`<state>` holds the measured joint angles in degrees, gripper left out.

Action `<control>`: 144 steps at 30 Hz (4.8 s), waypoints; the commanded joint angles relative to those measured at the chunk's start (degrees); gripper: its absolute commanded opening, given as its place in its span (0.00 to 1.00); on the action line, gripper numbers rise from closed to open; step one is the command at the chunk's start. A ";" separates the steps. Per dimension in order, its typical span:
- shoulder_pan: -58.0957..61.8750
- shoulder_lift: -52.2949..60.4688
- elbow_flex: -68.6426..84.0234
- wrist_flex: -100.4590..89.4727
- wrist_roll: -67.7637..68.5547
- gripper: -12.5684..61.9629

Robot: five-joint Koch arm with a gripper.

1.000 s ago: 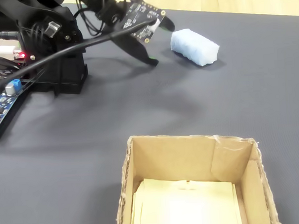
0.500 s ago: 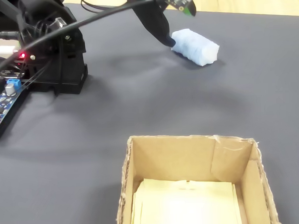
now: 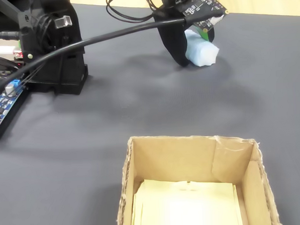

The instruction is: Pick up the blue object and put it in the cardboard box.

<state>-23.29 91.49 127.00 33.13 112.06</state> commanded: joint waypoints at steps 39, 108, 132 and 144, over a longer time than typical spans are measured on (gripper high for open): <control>37.62 37.35 28.92 -49.92 -26.81 0.32; 27.25 43.95 43.51 -53.88 -14.77 0.60; 26.54 44.30 51.68 -35.16 -14.15 0.63; 26.63 44.30 51.68 -35.16 -14.15 0.63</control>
<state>3.34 130.61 176.48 -3.87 95.98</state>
